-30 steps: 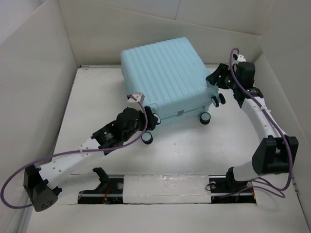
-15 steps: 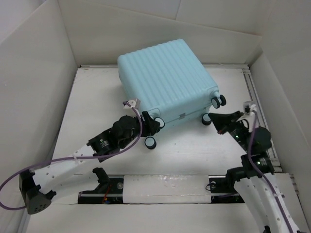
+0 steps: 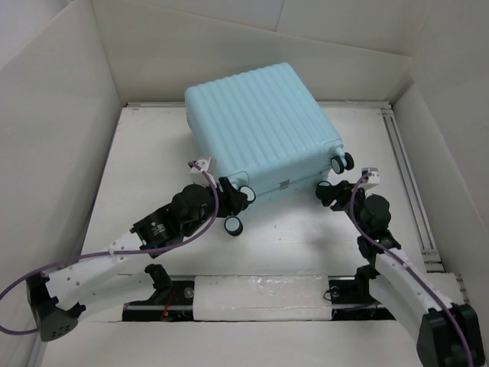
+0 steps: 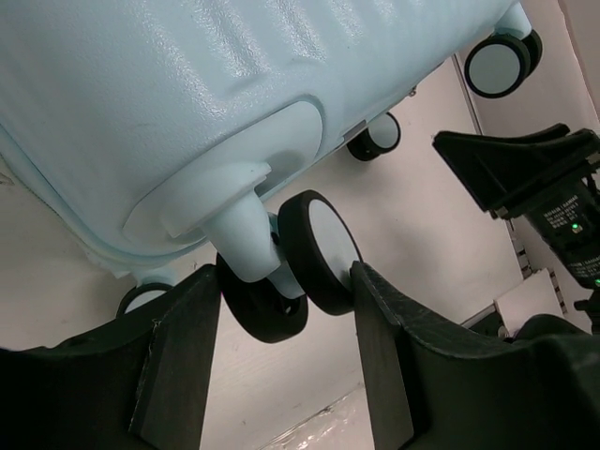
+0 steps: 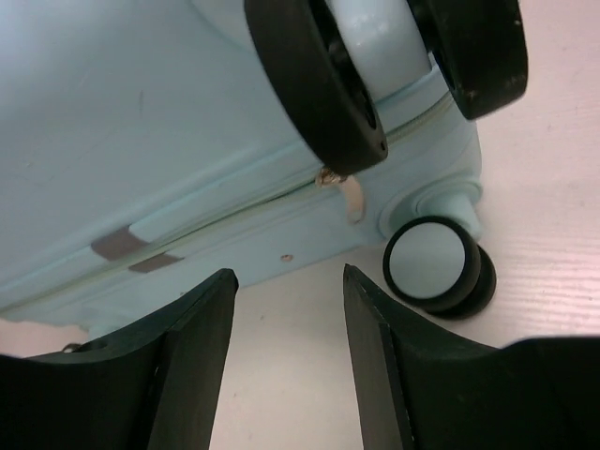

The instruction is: Pack the luggage

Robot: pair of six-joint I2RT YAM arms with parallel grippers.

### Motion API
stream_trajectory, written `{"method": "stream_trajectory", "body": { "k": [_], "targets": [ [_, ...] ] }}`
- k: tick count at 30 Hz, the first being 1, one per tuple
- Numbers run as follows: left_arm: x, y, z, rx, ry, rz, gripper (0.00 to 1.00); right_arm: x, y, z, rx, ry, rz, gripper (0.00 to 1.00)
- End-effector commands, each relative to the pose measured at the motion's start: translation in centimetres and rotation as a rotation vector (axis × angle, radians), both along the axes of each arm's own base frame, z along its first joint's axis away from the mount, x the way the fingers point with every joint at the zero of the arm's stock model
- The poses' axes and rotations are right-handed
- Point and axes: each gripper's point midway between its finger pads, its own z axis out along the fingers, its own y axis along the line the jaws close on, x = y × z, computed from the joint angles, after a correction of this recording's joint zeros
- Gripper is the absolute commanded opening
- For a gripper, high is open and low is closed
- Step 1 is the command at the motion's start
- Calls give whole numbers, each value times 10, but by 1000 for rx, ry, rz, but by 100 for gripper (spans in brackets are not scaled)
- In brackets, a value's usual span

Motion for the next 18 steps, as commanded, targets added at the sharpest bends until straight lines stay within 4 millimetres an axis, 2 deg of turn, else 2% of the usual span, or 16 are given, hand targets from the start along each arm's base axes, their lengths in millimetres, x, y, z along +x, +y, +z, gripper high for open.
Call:
{"method": "stream_trajectory", "body": {
  "k": [1, 2, 3, 6, 9, 12, 14, 18],
  "targets": [
    [-21, -17, 80, -192, -163, -157, 0, 23, 1, 41, -6, -214, -18, 56],
    [-21, -17, 80, -184, -169, -160, 0, 29, 4, 23, -26, -165, -5, 56],
    [-21, -17, 80, -184, -169, -160, 0, 34, 7, 32, -30, -209, 5, 56],
    [-23, -19, 75, -180, -160, -179, 0, 46, 8, 30, -25, -231, -5, 56],
    [-27, -17, 81, -190, -177, -192, 0, 52, 7, 25, -28, -222, -15, 54],
    [-29, -16, 84, -199, -181, -200, 0, 57, 4, 32, -19, -260, -41, 54],
    [-29, -15, 81, -185, -182, -203, 0, 62, 2, 27, -23, -245, -58, 54],
    [-31, -13, 81, -177, -188, -205, 0, 74, 5, 30, -10, -253, -58, 54]
  ]
}}
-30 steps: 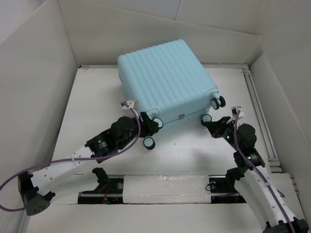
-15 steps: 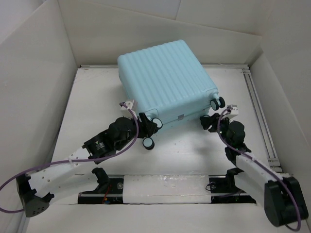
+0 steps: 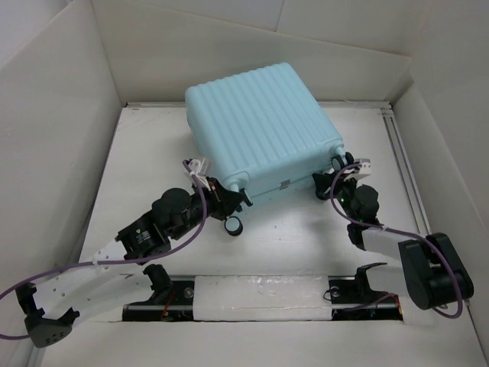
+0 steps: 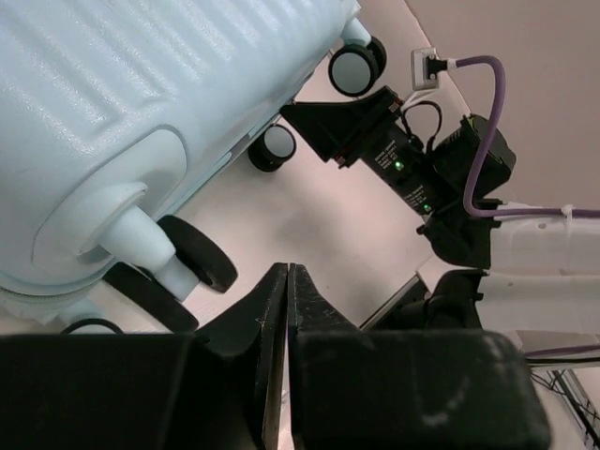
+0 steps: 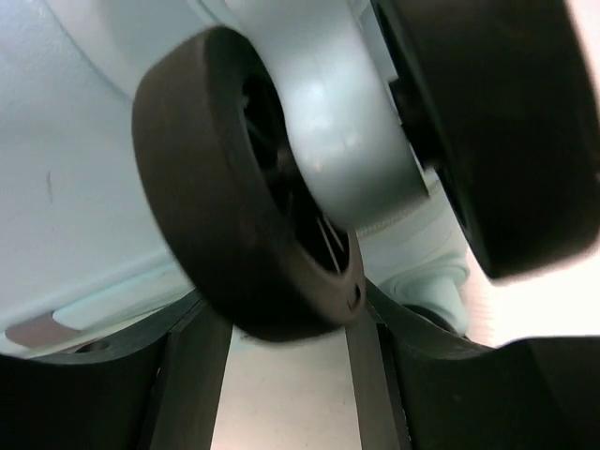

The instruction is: Pack the luggage

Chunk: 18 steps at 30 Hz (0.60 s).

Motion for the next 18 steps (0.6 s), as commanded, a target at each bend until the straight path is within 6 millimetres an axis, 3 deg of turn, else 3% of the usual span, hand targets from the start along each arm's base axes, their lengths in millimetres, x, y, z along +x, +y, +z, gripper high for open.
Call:
{"method": "stream_trajectory", "body": {
  "k": [1, 4, 7, 8, 10, 14, 18],
  "targets": [
    [-3, -2, 27, -46, -61, -28, 0, 19, 5, 47, 28, -161, -4, 54],
    [1, 2, 24, -28, -68, 0, 0, 21, 13, 45, 67, -172, 28, 54],
    [17, 14, 2, 65, -41, 105, 0, 19, 18, 51, 114, -215, 56, 51],
    [19, 18, -7, 107, -21, 123, 0, 17, 19, 50, 115, -221, 67, 45],
    [23, 14, -16, 128, -1, 135, 21, 16, 22, 57, 144, -250, 81, 40],
    [27, 7, -40, 165, 45, 138, 64, 13, 22, 47, 148, -224, 81, 34],
    [29, -3, -41, 140, 37, 115, 72, 11, 20, 44, 156, -210, 72, 54]
  ]
}}
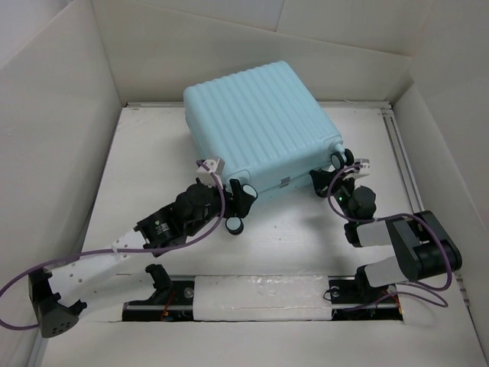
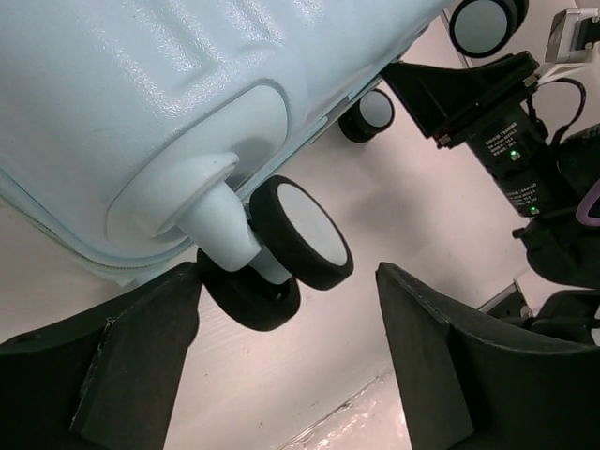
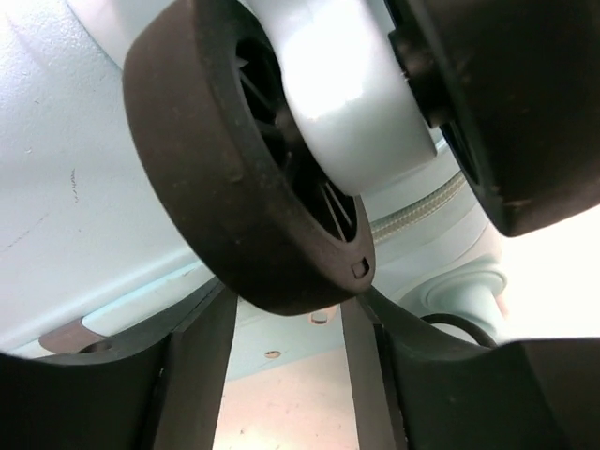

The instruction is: Pack the luggage

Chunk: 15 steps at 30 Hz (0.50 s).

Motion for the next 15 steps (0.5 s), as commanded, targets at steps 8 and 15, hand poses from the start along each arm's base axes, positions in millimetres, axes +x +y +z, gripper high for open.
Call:
{"method": "stream_trajectory", "body": {
  "k": [8, 15],
  "targets": [
    [13, -17, 16, -25, -39, 3, 72, 3, 13, 35, 43, -136, 55, 27],
    [26, -17, 5, 11, -39, 59, 61, 5, 13, 37, 43, -136, 55, 0]
  ]
}}
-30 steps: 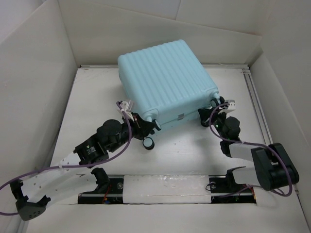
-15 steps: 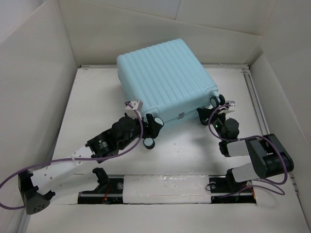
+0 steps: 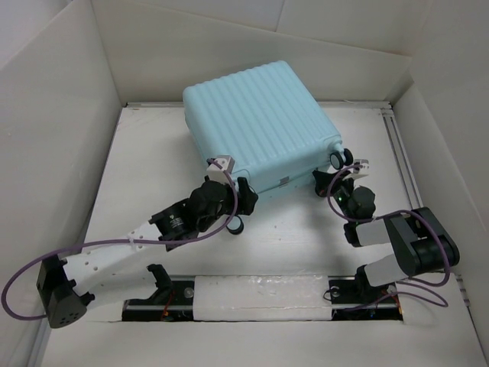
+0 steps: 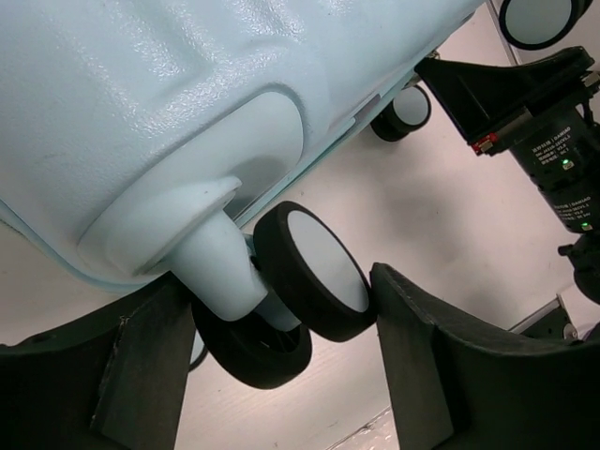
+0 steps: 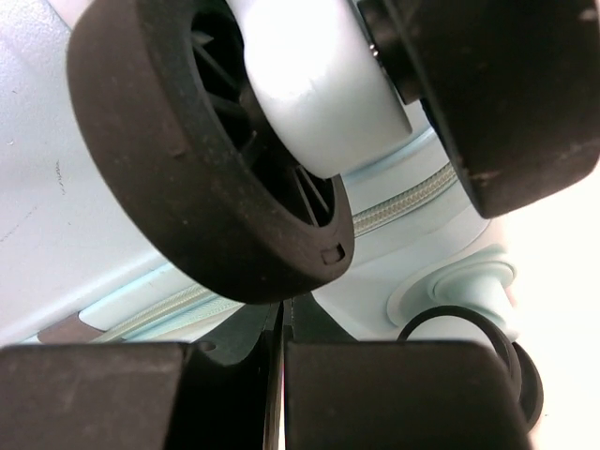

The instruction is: Pack the luggage

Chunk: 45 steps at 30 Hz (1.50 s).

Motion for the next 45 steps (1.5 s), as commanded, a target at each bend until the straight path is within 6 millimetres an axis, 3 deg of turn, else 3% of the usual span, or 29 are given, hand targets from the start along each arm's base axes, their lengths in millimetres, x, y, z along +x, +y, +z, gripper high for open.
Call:
{"method": "stream_trajectory", "body": {
  "k": [1, 3, 4, 5, 6, 10, 12, 15, 19, 20, 21, 24, 26, 27, 28, 31, 32, 34, 37, 40, 41, 42, 44, 45],
  "targets": [
    [9, -6, 30, -60, -66, 18, 49, 5, 10, 41, 21, -149, 38, 0],
    [12, -10, 33, -73, -74, 18, 31, 2, 9, 38, 19, -140, 38, 0],
    [13, -12, 31, -70, -73, 18, 24, -3, 15, 37, 19, -133, 55, 0],
    [13, -17, 34, -73, -79, -4, 6, -8, 25, 41, 23, -143, 85, 0],
    [12, -19, 36, -76, -87, -19, 0, -13, 31, 36, 22, -125, 95, 0],
    [12, -36, 47, -116, -94, -68, 0, -39, 66, 30, 8, -84, 141, 0],
    [10, -42, 51, -131, -92, -97, 0, -64, 94, 29, 8, -62, 203, 0],
    [6, -55, 55, -164, -84, -148, 0, -85, 112, 23, 27, -14, 199, 0],
    [0, -73, 66, -214, -65, -221, 0, -131, 170, 29, 48, 22, 322, 0],
    [-3, -76, 69, -227, -66, -243, 0, -134, 183, 40, 77, 15, 337, 0],
    [-6, -80, 78, -256, -67, -264, 0, -139, 195, 32, 56, 33, 360, 0],
    [-19, -89, 95, -311, -49, -340, 0, -162, 241, 52, 132, 24, 466, 0],
    [-31, -94, 113, -353, -55, -400, 0, -180, 271, 52, 187, 16, 538, 0],
    [-40, -96, 123, -385, -46, -421, 0, -184, 288, 65, 241, 2, 566, 0],
    [-43, -97, 133, -407, -48, -437, 0, -189, 303, 46, 234, 29, 592, 0],
    [-63, -98, 150, -489, -11, -517, 0, -212, 341, 82, 453, -35, 679, 0],
    [-69, -96, 156, -510, -1, -534, 0, -216, 352, 69, 501, -33, 698, 0],
    [-85, -98, 168, -566, 25, -590, 0, -219, 369, 67, 608, -38, 705, 0],
    [-97, -104, 168, -588, 44, -606, 0, -204, 379, 55, 665, 3, 615, 0],
    [-109, -125, 160, -567, 72, -612, 0, -201, 388, 65, 728, -5, 584, 0],
    [-113, -129, 156, -560, 82, -624, 0, -196, 383, 58, 719, 8, 540, 0],
    [-113, -129, 163, -580, 65, -628, 0, -201, 376, 72, 738, 0, 532, 0],
    [-120, -131, 173, -624, 70, -650, 0, -204, 361, 71, 709, 6, 491, 0],
    [-121, -132, 171, -630, 67, -660, 0, -205, 346, 55, 657, 29, 473, 12]
  ]
}}
